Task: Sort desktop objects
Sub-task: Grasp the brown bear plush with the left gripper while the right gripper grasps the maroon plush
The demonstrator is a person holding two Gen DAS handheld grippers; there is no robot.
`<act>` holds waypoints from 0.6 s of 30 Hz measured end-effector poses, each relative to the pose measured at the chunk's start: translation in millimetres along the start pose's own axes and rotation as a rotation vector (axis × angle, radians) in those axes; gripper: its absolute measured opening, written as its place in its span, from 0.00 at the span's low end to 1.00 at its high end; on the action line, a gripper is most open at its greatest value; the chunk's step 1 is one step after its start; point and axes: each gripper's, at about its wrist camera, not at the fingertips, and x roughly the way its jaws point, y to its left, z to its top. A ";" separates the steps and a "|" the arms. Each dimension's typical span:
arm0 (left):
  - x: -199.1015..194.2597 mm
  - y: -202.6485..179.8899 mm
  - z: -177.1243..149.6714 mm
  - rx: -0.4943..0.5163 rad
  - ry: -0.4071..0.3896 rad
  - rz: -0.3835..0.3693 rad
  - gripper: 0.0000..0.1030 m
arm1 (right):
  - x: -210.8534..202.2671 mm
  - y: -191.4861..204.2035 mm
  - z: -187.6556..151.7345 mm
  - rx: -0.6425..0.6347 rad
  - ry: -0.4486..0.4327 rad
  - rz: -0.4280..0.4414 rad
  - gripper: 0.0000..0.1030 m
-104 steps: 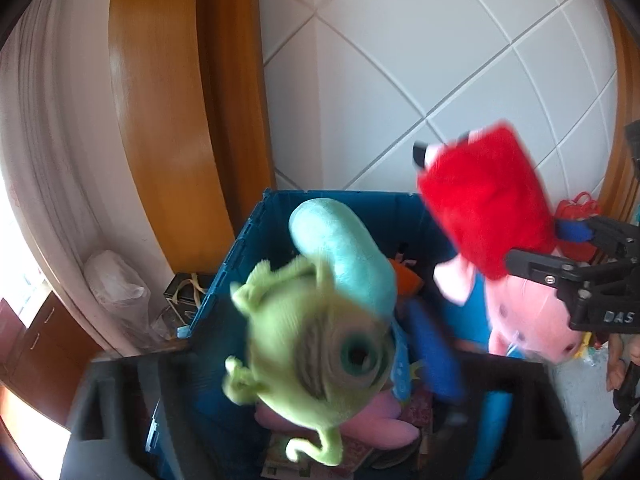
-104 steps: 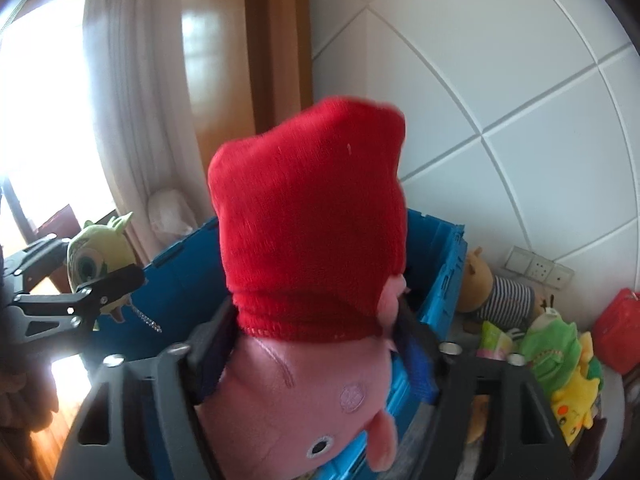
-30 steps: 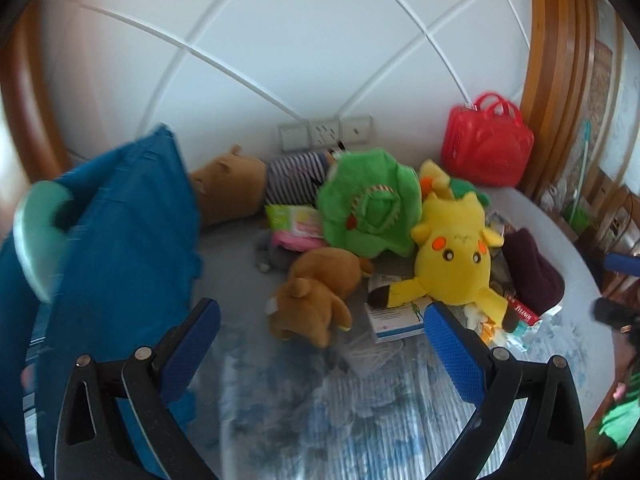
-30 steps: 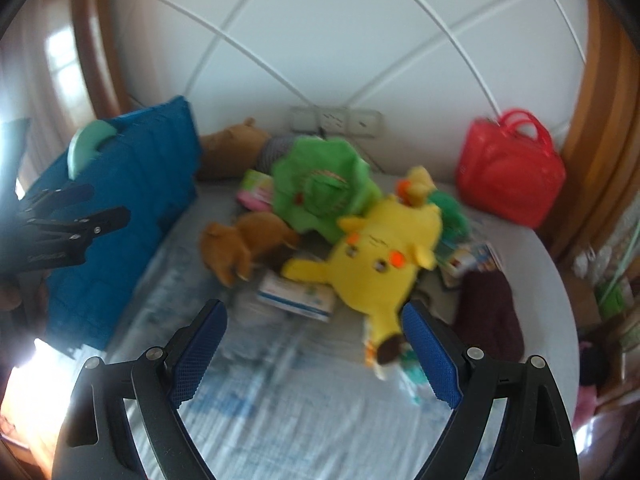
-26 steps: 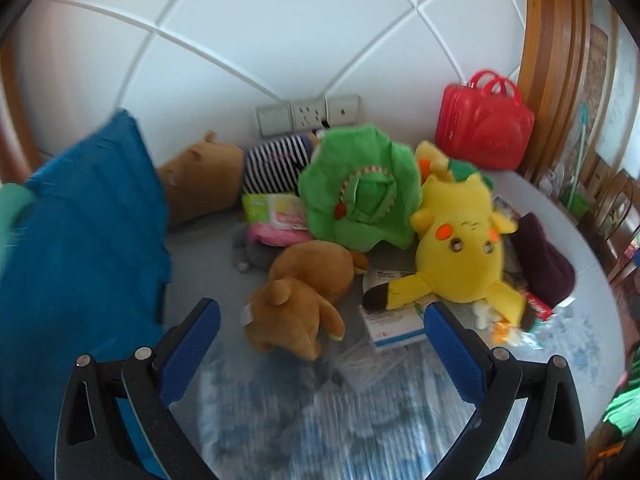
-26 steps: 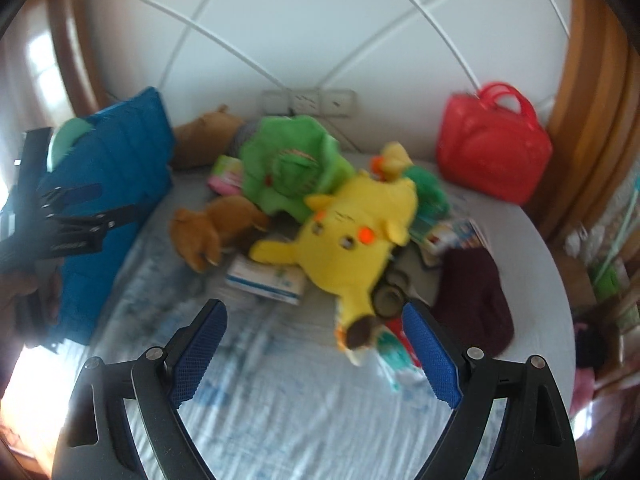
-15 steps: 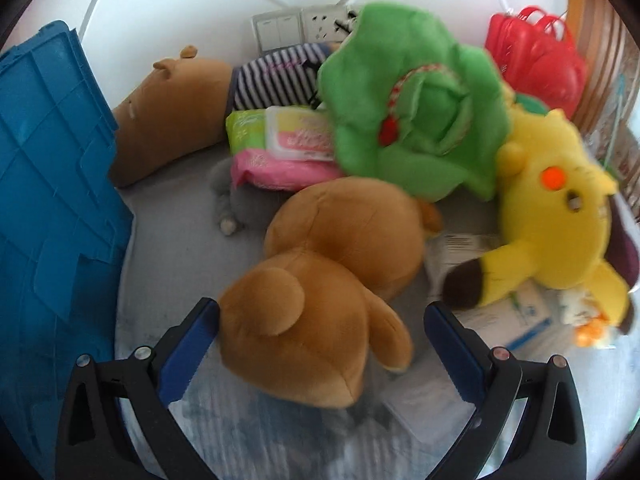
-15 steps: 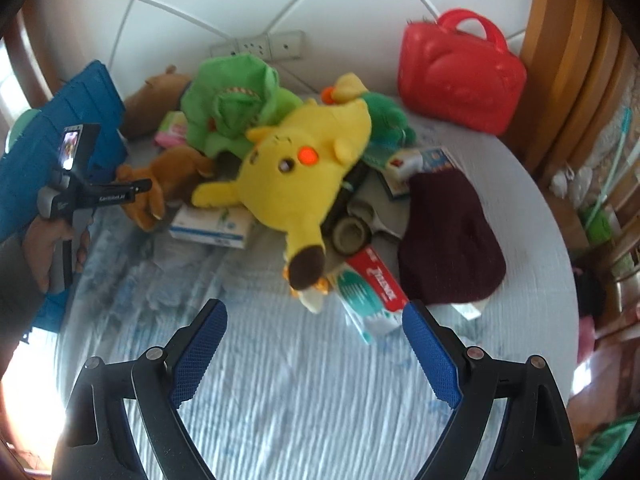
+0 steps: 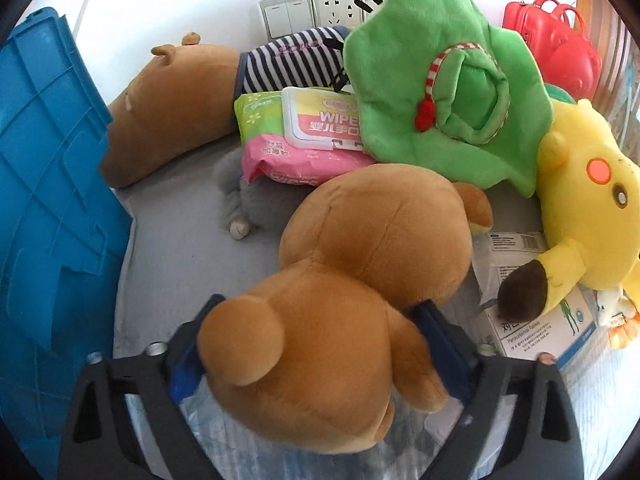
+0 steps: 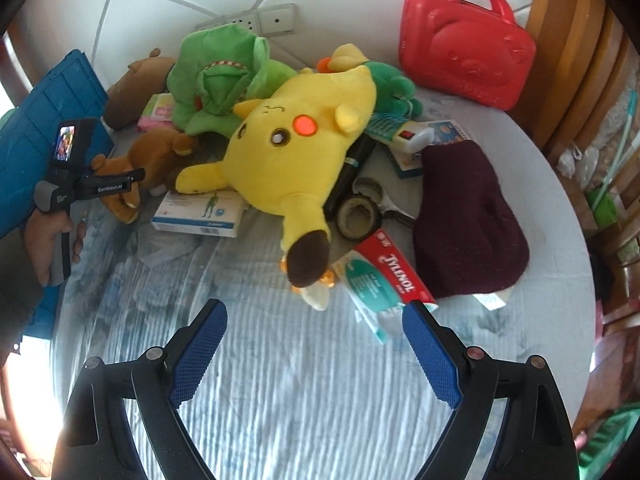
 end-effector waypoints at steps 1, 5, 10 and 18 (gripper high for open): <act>-3.0 1.3 -0.5 -0.008 -0.003 -0.001 0.76 | 1.0 1.4 -0.1 0.000 0.001 0.000 0.87; -15.7 3.8 -4.8 -0.045 -0.008 -0.014 0.66 | 5.0 -3.3 0.5 0.010 0.002 -0.020 0.87; -38.5 -3.5 -13.2 -0.047 -0.041 -0.026 0.61 | 18.2 -29.5 6.9 0.043 -0.015 -0.076 0.87; -76.5 -15.0 -14.9 -0.089 -0.092 -0.032 0.50 | 89.0 -113.2 44.2 0.096 -0.022 -0.213 0.88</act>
